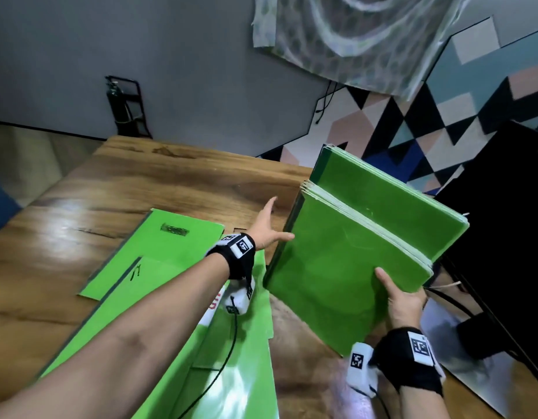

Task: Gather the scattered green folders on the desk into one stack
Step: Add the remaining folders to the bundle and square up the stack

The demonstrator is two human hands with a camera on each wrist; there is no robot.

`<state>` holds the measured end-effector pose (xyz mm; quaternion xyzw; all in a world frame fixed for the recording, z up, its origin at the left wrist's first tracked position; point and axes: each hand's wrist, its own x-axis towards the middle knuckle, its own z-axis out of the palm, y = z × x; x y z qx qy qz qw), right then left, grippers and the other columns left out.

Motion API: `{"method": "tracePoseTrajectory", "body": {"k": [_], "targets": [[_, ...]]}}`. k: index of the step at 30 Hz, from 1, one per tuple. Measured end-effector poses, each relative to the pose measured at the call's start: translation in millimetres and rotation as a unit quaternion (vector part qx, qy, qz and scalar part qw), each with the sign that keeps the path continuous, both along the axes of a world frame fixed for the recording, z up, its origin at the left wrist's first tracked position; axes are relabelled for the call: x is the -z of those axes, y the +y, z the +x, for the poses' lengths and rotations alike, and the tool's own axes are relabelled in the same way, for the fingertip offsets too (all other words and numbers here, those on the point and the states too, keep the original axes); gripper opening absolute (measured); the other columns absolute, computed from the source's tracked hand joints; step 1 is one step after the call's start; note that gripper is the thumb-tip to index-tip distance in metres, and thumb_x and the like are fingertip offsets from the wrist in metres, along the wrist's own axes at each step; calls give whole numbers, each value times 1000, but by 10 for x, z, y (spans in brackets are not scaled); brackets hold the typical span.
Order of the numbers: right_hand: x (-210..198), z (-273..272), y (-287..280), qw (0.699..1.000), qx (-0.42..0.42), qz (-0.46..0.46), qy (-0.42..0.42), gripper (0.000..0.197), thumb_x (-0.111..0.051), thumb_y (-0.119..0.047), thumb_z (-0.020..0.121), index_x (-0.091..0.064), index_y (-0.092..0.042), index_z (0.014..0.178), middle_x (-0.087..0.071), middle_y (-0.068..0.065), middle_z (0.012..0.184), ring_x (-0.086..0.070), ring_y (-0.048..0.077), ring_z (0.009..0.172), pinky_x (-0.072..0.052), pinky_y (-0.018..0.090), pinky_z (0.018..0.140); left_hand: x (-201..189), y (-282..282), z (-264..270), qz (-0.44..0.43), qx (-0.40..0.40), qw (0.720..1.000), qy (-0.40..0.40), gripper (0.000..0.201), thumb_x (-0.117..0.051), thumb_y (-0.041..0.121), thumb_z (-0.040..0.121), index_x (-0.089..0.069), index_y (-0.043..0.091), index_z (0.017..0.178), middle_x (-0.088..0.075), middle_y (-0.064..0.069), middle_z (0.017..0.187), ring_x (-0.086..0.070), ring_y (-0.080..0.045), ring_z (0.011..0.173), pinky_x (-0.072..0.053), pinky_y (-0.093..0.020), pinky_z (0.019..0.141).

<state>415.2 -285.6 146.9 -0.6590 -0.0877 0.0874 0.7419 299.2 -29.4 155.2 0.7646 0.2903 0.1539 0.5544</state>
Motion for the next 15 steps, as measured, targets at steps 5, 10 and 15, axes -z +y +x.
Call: {"method": "tracePoseTrajectory", "body": {"k": [5, 10, 15], "targets": [[-16, -50, 22, 1000, 16, 9, -2, 81, -85, -35, 54, -52, -7, 123, -60, 15, 125, -59, 23, 107, -44, 38, 101, 914, 471, -1488, 50, -196, 907, 368, 91, -74, 34, 72, -24, 8, 144, -30, -20, 149, -32, -35, 136, -32, -43, 112], [55, -26, 22, 998, 61, -7, -26, 94, -85, -45, 54, -48, -8, 131, -57, 10, 131, -55, 22, 119, -39, 38, 108, 1270, 704, -2629, 25, -267, 824, 499, 110, -77, 50, 62, -17, 7, 145, -17, -22, 151, -26, -40, 138, -31, -49, 110], [242, 115, -4, 996, 75, -22, -37, 108, -85, -59, 33, -55, -11, 125, -63, 6, 123, -61, 20, 113, -45, 41, 102, 1346, 713, -2684, -10, -280, 838, 468, 120, -83, 37, 59, -7, 0, 145, -20, -25, 152, -33, -38, 136, -34, -44, 109]]}}
